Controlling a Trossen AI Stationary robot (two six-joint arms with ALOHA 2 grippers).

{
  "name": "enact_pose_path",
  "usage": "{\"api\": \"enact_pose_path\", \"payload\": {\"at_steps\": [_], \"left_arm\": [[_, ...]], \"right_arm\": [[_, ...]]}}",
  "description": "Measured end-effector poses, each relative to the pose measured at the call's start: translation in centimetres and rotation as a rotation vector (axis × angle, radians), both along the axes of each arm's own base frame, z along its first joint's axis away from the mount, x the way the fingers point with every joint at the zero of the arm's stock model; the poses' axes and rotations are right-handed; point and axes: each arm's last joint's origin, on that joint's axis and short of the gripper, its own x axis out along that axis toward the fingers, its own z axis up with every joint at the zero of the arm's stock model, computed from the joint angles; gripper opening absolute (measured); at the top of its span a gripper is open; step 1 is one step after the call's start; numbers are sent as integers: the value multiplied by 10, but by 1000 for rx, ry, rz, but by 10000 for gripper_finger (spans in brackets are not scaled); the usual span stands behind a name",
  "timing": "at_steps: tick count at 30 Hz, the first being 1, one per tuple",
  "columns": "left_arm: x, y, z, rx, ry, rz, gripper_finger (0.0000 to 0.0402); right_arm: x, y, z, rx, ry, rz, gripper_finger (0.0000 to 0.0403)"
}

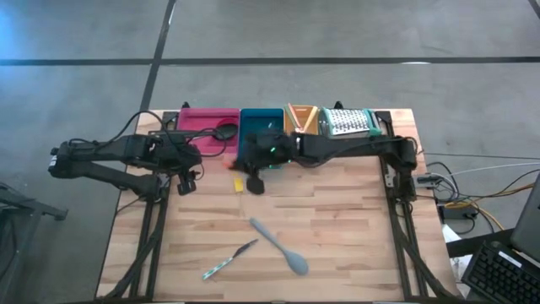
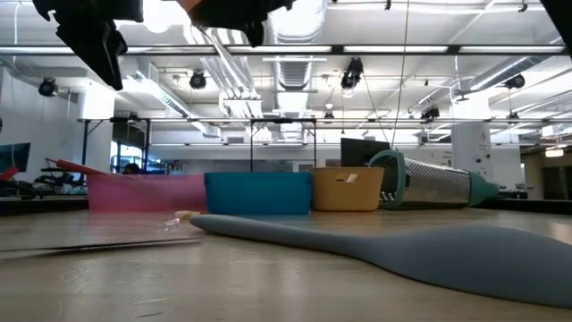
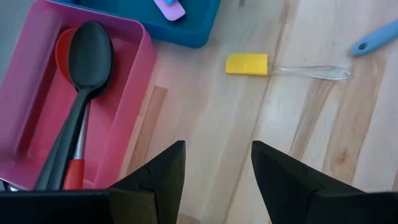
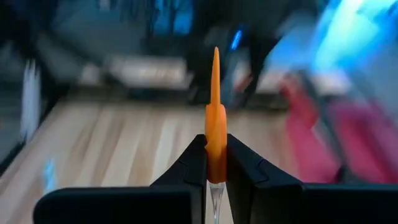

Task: Pick & Place Kitchen Items
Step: Put the orange spatula into the blue bin

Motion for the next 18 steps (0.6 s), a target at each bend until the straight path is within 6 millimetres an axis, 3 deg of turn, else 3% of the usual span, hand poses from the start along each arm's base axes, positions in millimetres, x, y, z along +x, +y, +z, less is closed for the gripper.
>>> {"api": "enact_pose_path", "payload": {"at_steps": [4,7,11,18], "left_arm": [[0,0,0,1,1,1,188],[0,0,0,2,2,-3,188],[0,0,0,11,5,-11,188],[1,1,0,22,2,-3,188]], "right_arm": [[-13,-19,-2,-48,-128,-31,22],[-25,-34,-7,-210,-94,-4,22],[-37,-66,-19,-447,74,-15,22],[-55,-121,-26,-622,153,126,22]]}}
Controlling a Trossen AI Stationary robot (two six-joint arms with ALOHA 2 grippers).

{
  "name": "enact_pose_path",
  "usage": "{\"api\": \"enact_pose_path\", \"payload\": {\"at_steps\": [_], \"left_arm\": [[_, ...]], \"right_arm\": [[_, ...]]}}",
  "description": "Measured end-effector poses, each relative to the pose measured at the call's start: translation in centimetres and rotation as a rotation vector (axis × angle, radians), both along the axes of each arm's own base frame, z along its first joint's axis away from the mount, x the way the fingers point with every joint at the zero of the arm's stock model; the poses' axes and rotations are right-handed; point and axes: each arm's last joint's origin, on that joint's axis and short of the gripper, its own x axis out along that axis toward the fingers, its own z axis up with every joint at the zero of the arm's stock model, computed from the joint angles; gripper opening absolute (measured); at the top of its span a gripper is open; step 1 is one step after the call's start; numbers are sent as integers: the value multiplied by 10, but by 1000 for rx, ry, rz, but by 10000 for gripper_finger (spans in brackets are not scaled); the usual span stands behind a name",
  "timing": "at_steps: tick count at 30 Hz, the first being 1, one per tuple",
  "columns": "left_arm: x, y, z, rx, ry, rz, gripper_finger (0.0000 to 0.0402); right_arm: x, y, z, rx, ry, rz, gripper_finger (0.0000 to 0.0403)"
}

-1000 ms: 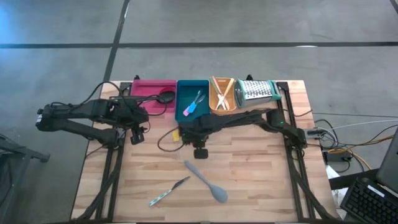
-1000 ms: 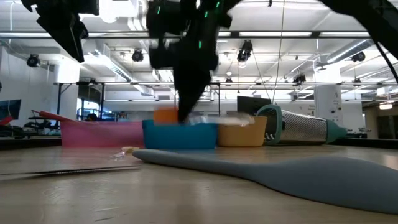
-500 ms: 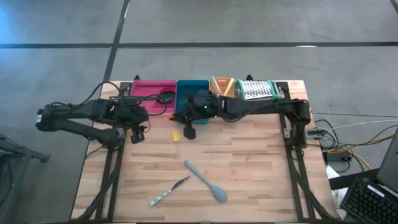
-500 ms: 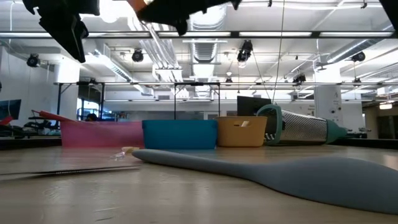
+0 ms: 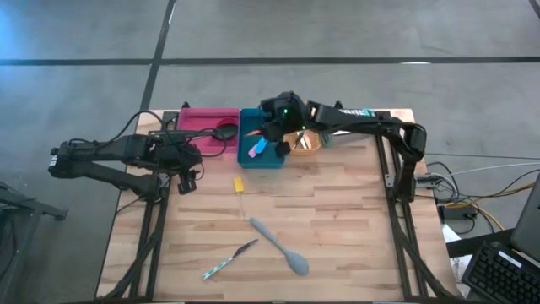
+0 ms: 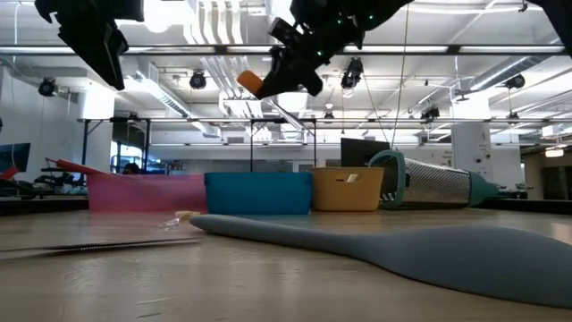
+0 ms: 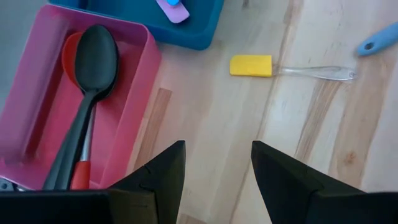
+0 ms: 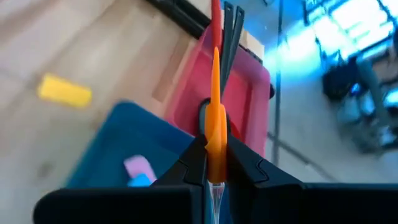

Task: Pick & Place Kitchen Items
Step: Put the orange spatula into the blue bin

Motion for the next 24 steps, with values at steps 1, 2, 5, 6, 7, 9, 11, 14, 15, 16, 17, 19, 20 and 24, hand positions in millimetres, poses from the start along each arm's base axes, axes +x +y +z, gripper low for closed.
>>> {"api": "enact_pose_path", "payload": {"at_steps": [1,2,5,6,7,9,11,14,15,16,17,19,20,24], "left_arm": [[0,0,0,5,0,3,188],[0,0,0,10,-1,5,188],[0,1,0,27,-6,14,188],[0,1,1,32,-5,17,188],[0,1,1,38,-5,19,188],[0,2,1,61,-5,26,188],[0,2,1,76,-4,34,188],[0,3,1,86,-4,38,188],[0,3,1,86,-4,38,188],[0,3,1,86,-4,38,188],[0,3,1,86,-4,38,188],[0,3,1,87,-4,38,188],[0,3,1,87,-4,38,188],[0,3,1,91,-1,33,188]], "right_arm": [[-2,-5,0,-33,4,24,21],[-3,-10,-1,-65,9,44,21],[-4,-22,-7,-138,31,76,21],[-4,-26,-11,-147,42,83,21],[-3,-29,-16,-152,53,98,21],[2,-33,-29,-138,76,121,21],[8,-37,-42,-126,103,142,21],[18,-41,-62,-114,181,176,21],[22,-43,-68,-107,211,187,21],[26,-44,-73,-93,244,193,21],[29,-46,-77,-80,278,201,21],[35,-48,-84,-55,351,221,21],[38,-50,-88,-43,387,233,21],[52,-56,-96,-5,474,253,21]]}}
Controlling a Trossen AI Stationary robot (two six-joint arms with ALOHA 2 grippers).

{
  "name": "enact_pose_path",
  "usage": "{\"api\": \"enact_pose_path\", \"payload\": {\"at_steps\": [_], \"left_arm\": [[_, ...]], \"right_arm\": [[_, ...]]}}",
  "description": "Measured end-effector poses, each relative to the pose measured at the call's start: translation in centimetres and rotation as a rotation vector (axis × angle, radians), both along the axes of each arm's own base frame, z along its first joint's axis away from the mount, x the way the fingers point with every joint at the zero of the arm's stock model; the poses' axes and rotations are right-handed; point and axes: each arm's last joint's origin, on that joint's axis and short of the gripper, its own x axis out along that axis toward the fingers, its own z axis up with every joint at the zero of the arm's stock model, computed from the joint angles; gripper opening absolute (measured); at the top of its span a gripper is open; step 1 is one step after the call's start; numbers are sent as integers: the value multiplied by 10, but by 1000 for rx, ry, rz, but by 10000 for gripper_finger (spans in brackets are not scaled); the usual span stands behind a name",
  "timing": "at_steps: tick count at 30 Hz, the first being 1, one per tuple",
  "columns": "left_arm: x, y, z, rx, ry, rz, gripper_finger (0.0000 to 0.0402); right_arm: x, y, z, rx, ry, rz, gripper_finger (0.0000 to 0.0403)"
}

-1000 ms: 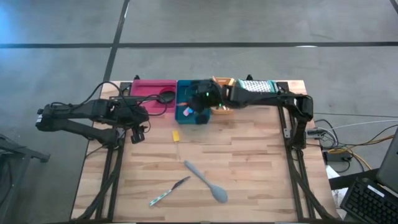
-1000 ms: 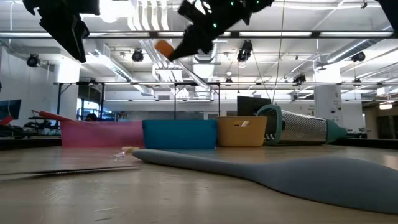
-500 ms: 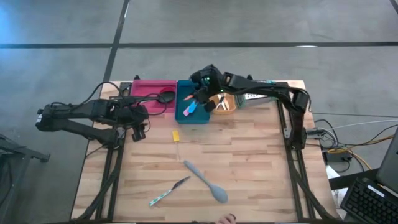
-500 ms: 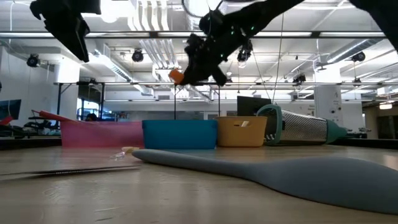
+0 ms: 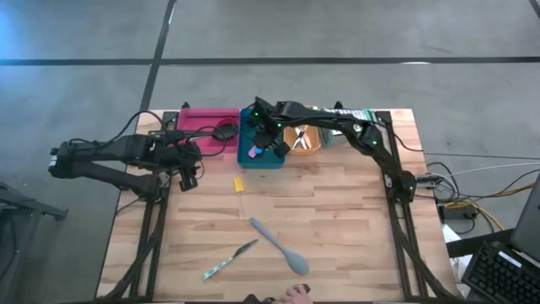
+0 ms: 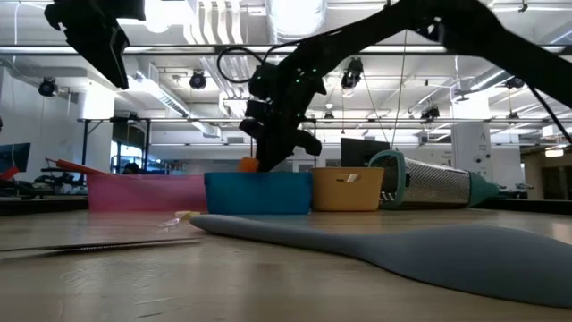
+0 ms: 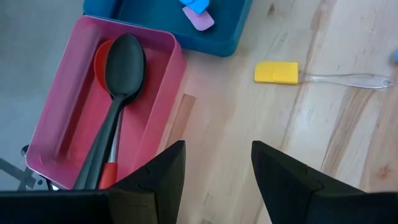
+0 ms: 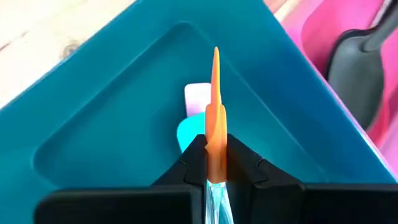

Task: Pick & Place Kitchen Items
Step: Put the orange spatula into the blue bin, then put the blue knife into the yellow bin

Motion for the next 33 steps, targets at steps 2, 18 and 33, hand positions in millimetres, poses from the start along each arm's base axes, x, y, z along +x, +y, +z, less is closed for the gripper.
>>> {"api": "enact_pose_path", "payload": {"at_steps": [2,18,33], "left_arm": [[0,0,0,2,2,-3,188],[-1,0,0,8,14,-14,188],[-1,0,0,8,13,-13,188]], "right_arm": [[7,-2,-2,1,20,13,21],[17,-6,-12,10,115,55,54],[25,8,1,-71,96,-53,103]]}}
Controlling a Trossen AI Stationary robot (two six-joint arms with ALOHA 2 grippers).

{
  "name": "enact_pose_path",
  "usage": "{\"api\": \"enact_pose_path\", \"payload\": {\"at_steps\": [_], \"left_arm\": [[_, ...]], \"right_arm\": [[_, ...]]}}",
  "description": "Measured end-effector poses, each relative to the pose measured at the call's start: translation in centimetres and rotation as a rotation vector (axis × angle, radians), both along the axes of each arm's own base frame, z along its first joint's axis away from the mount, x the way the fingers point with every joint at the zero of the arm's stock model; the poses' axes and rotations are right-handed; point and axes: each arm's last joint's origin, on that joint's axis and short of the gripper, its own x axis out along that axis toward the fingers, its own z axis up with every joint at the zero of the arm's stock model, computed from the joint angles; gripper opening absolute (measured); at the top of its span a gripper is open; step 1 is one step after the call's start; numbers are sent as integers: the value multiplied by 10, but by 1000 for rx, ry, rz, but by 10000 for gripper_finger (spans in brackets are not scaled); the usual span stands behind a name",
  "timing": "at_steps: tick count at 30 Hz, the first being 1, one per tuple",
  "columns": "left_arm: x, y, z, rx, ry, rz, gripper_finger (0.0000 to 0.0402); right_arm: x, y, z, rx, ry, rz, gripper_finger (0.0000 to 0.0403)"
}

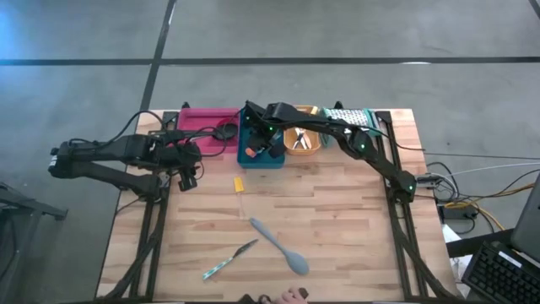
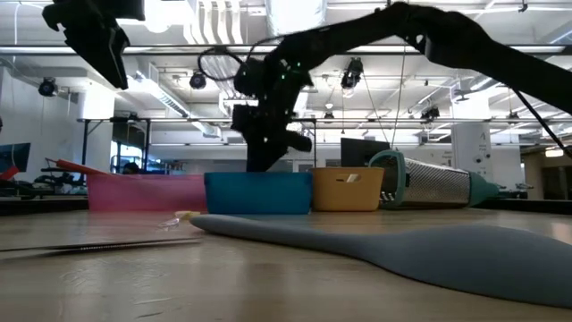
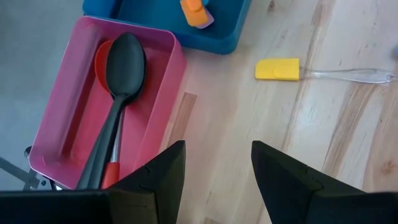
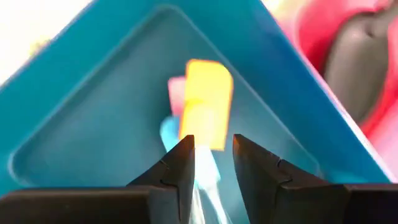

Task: Pick & Place Kitchen Items
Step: Put the blue knife into the yellow bin

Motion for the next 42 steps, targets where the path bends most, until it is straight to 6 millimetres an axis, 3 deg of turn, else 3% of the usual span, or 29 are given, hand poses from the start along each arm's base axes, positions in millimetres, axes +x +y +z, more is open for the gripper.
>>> {"api": "enact_pose_path", "payload": {"at_steps": [4,11,16,25,32,35,42], "left_arm": [[0,0,0,4,-2,5,188],[0,0,0,-1,-3,7,188],[1,0,0,-12,-18,25,188],[6,-2,-3,-73,-14,41,188],[25,-17,-15,-148,61,12,188],[34,-30,-22,-174,96,9,188],[48,-72,-39,-195,172,-29,188]], "right_arm": [[-5,15,25,-83,25,-56,110],[-21,57,71,34,23,-254,97],[-42,86,108,123,40,-419,69],[-85,145,163,216,61,-553,17],[-102,188,184,68,-47,-695,12],[-107,200,184,-8,-70,-784,9],[-109,216,176,12,-61,-841,9]]}}
